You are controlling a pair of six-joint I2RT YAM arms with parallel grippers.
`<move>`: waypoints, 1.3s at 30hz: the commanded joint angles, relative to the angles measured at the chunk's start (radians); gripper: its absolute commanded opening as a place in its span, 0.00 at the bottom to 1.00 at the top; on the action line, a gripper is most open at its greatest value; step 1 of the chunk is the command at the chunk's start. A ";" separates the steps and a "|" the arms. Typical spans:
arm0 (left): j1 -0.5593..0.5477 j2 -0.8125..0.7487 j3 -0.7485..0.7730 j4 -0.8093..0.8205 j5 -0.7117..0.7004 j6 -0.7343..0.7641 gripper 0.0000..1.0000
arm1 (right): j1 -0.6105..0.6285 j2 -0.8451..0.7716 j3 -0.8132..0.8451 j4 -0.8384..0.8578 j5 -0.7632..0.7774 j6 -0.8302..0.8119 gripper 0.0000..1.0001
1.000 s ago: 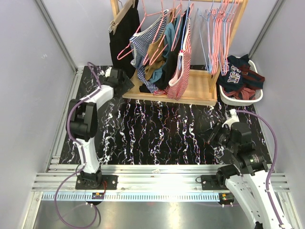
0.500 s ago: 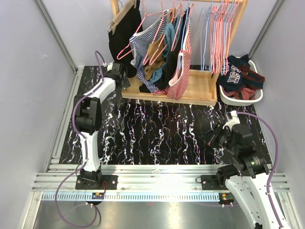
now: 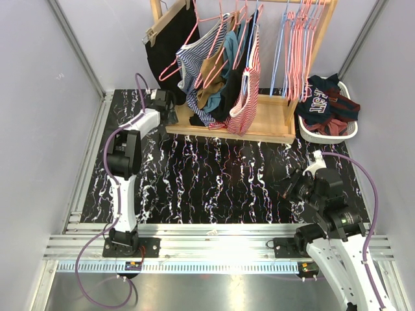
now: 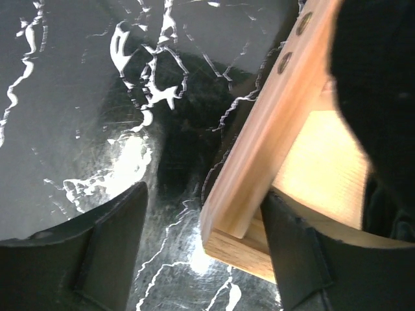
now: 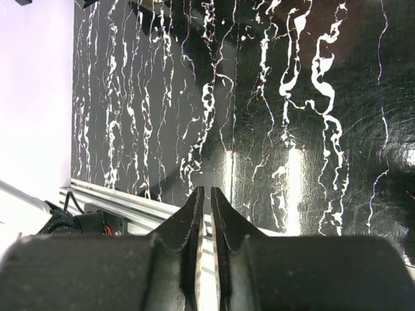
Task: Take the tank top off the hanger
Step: Grab a hanger with a tank top on it with the right arm
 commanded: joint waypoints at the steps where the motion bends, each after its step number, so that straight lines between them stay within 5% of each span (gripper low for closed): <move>1: 0.016 -0.051 -0.054 -0.052 0.031 0.015 0.68 | 0.007 0.010 0.037 -0.011 -0.027 -0.016 0.15; 7: 0.015 -0.057 -0.101 -0.114 0.089 -0.008 0.56 | 0.006 0.025 0.039 0.001 -0.028 -0.013 0.16; 13: 0.015 -0.127 -0.213 -0.083 0.108 -0.018 0.18 | 0.006 0.041 0.020 0.030 -0.036 -0.002 0.16; 17: 0.036 -0.133 -0.201 -0.130 0.100 -0.012 0.05 | 0.006 0.052 0.020 0.036 -0.042 -0.002 0.16; 39: 0.289 -0.227 -0.279 -0.169 0.134 0.017 0.00 | 0.007 0.079 0.016 0.064 -0.044 -0.004 0.16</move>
